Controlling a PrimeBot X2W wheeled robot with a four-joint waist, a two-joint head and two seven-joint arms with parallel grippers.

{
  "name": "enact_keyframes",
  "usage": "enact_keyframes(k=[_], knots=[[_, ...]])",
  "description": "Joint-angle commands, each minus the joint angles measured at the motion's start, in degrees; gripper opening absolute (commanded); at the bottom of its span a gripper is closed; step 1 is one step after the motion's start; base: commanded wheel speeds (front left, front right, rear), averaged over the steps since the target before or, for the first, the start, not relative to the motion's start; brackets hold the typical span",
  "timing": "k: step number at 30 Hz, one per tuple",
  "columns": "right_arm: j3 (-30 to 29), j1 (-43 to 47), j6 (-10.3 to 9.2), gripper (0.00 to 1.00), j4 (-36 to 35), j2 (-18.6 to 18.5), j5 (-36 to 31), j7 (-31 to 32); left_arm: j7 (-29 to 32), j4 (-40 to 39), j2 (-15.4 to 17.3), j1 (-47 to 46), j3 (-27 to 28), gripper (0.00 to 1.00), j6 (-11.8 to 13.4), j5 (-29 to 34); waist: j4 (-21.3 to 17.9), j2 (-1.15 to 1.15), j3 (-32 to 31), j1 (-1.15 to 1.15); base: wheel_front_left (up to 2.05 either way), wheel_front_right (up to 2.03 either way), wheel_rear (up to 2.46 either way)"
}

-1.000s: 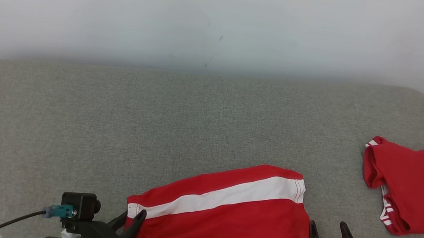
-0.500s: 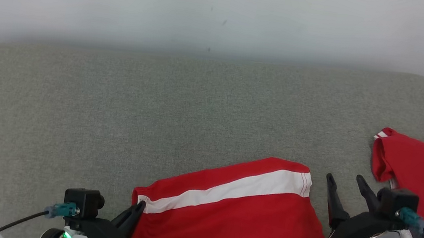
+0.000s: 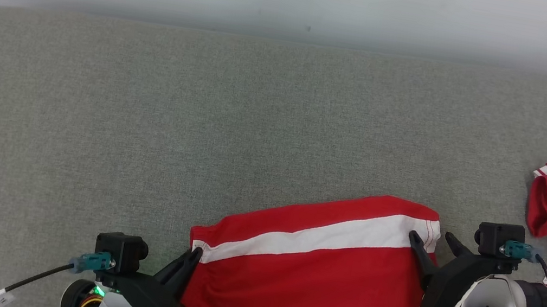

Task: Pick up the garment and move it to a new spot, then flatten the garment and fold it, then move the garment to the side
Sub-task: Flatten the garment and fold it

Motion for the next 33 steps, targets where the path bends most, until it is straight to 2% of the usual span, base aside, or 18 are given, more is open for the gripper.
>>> enact_keyframes(k=[1, 12, 13, 14, 17, 21, 25, 28, 29, 30, 32, 33], knots=[[0.6, -1.1, -0.14, 1.0, 0.6, -0.8, 0.8, 0.0, -0.5, -0.1, 0.1, -1.0, -0.3, 0.0, 0.0, 0.5, 0.7, -0.01, 0.9, -0.01, 0.0, 0.0, 0.0], [4.4, -2.0, -0.14, 1.0, 2.1, -1.3, 3.7, 0.3, -0.8, 0.3, 0.9, -1.5, -1.0, 0.0, -0.2, -0.5, 0.5, -0.01, 1.1, -0.01, 0.0, 0.0, 0.0], [4.9, -1.9, -0.14, 0.98, 1.9, -1.4, 4.0, 0.1, -0.9, 0.3, 1.0, -1.5, -0.9, 0.0, -0.2, -0.7, 0.4, -0.01, 1.1, -0.01, 0.0, 0.0, 0.0], [5.3, -1.9, -0.14, 0.91, 1.7, -1.5, 4.3, -0.1, -0.9, 0.4, 1.0, -1.5, -0.8, 0.0, -0.2, -0.8, 0.3, -0.01, 1.0, -0.01, 0.0, 0.0, 0.0], [6.2, -1.9, -0.14, 0.84, 1.3, -2.0, 4.1, -1.1, -1.1, 0.5, 1.2, -1.5, -0.7, 0.0, -0.1, -0.9, 0.1, -0.01, 0.8, -0.01, 0.0, 0.0, 0.0], [7.0, -2.4, -0.14, 0.8, 1.8, -2.1, 4.8, -0.9, -1.4, 0.7, 1.2, -1.5, -0.7, 0.0, 0.1, -1.1, 0.2, -0.01, 0.7, -0.01, 0.0, 0.0, 0.0], [7.6, -3.4, -0.14, 0.82, 2.8, -2.1, 5.2, -0.7, -1.2, 0.7, 1.2, -1.6, -1.0, 0.0, 0.1, -1.2, 0.4, -0.01, 0.8, -0.01, 0.0, 0.0, 0.0], [8.0, -4.3, -0.14, 0.7, 3.9, -2.2, 5.5, -0.6, -1.3, 0.6, 1.3, -1.8, -1.1, 0.0, 0.1, -1.3, 0.5, -0.01, 1.1, -0.01, 0.0, 0.0, 0.0], [8.2, -4.6, -0.14, 0.49, 4.2, -2.3, 5.6, -0.6, -1.3, 0.5, 1.3, -1.7, -1.1, 0.0, 0.1, -1.4, 0.5, -0.01, 1.2, -0.01, 0.0, 0.0, 0.0], [8.4, -4.9, -0.14, 0.4, 4.5, -2.3, 5.7, -0.5, -1.4, 0.5, 1.4, -1.7, -1.1, 0.0, 0.1, -1.4, 0.5, -0.01, 1.2, -0.01, 0.0, 0.0, 0.0], [8.7, -5.4, -0.14, 0.07, 4.8, -2.5, 5.8, -0.5, -1.4, 0.4, 1.4, -1.6, -1.0, 0.0, 0.0, -1.7, 0.4, -0.01, 1.2, -0.01, 0.0, 0.0, 0.0], [8.6, -5.5, -0.14, 0.0, 4.9, -2.6, 5.8, -0.7, -1.5, 0.4, 1.3, -1.5, -0.9, 0.0, 0.0, -1.9, 0.4, -0.01, 1.2, -0.01, 0.0, 0.0, 0.0]])
